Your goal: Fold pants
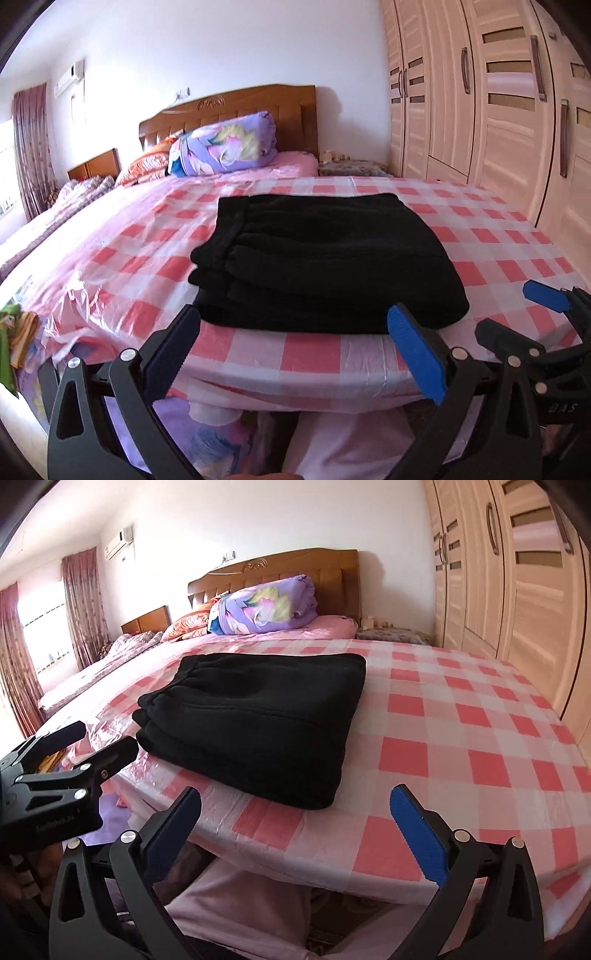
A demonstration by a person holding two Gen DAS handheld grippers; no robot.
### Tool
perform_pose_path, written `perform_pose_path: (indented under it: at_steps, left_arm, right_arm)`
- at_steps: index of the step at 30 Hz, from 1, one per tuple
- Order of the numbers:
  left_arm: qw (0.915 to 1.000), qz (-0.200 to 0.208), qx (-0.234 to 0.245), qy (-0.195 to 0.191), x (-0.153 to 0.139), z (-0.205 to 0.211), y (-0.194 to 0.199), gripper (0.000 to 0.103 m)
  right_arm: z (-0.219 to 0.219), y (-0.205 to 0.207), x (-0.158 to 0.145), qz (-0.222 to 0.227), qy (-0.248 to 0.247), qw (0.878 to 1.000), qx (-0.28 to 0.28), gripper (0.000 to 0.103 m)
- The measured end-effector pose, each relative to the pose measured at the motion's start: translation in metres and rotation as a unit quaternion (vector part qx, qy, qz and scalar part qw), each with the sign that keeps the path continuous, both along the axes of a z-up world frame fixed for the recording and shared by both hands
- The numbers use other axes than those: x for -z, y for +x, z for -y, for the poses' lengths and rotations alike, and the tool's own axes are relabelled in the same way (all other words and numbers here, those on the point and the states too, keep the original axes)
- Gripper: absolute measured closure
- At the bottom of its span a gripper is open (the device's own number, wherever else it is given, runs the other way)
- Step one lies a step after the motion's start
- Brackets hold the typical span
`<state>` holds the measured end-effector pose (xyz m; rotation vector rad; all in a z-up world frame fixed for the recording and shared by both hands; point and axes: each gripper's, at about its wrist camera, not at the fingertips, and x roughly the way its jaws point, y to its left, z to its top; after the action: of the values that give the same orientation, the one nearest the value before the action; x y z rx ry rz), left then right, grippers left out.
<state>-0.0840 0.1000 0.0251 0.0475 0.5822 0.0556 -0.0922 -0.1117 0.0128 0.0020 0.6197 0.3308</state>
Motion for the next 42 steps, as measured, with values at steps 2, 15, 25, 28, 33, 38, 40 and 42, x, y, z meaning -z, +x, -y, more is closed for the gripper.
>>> perform_pose_path:
  at_steps: [2, 15, 25, 28, 33, 38, 40, 42]
  left_arm:
    - [0.9999, -0.006, -0.004, -0.008, 0.0019, -0.0019, 0.0014, 0.002]
    - [1.0000, -0.008, -0.001, -0.001, 0.0029, 0.0007, 0.0003, 0.002]
    - [1.0000, -0.009, -0.002, -0.002, 0.0032, 0.0014, 0.0004, 0.002]
    - [1.0000, -0.009, -0.001, -0.002, 0.0033, 0.0017, 0.0004, 0.002]
    - [0.9999, -0.010, -0.002, -0.003, 0.0038, 0.0017, 0.0004, 0.002]
    - [0.9999, -0.011, -0.002, -0.004, 0.0048, 0.0017, 0.0004, 0.002]
    - [0.9999, -0.012, -0.003, -0.004, 0.0050, 0.0021, 0.0001, 0.002]
    - [0.9999, -0.012, -0.002, -0.005, 0.0056, 0.0016, 0.0002, 0.002]
  right_arm:
    - [0.0019, 0.0002, -0.0011, 0.002, 0.001, 1.000, 0.004, 0.004]
    - [0.0019, 0.0027, 0.0007, -0.002, 0.002, 1.000, -0.002, 0.004]
    - [0.0025, 0.0033, 0.0008, -0.003, 0.003, 1.000, -0.002, 0.004]
    - [0.0026, 0.0026, 0.0006, -0.003, 0.003, 1.000, -0.001, 0.004]
    - [0.0025, 0.0026, 0.0009, -0.003, 0.004, 1.000, -0.001, 0.004]
    - [0.0023, 0.0020, 0.0021, -0.005, 0.004, 1.000, 0.001, 0.004]
    - [0.0018, 0.0015, 0.0028, -0.006, 0.004, 1.000, 0.001, 0.004]
    - [0.0018, 0.0012, 0.0028, -0.007, 0.004, 1.000, 0.001, 0.004]
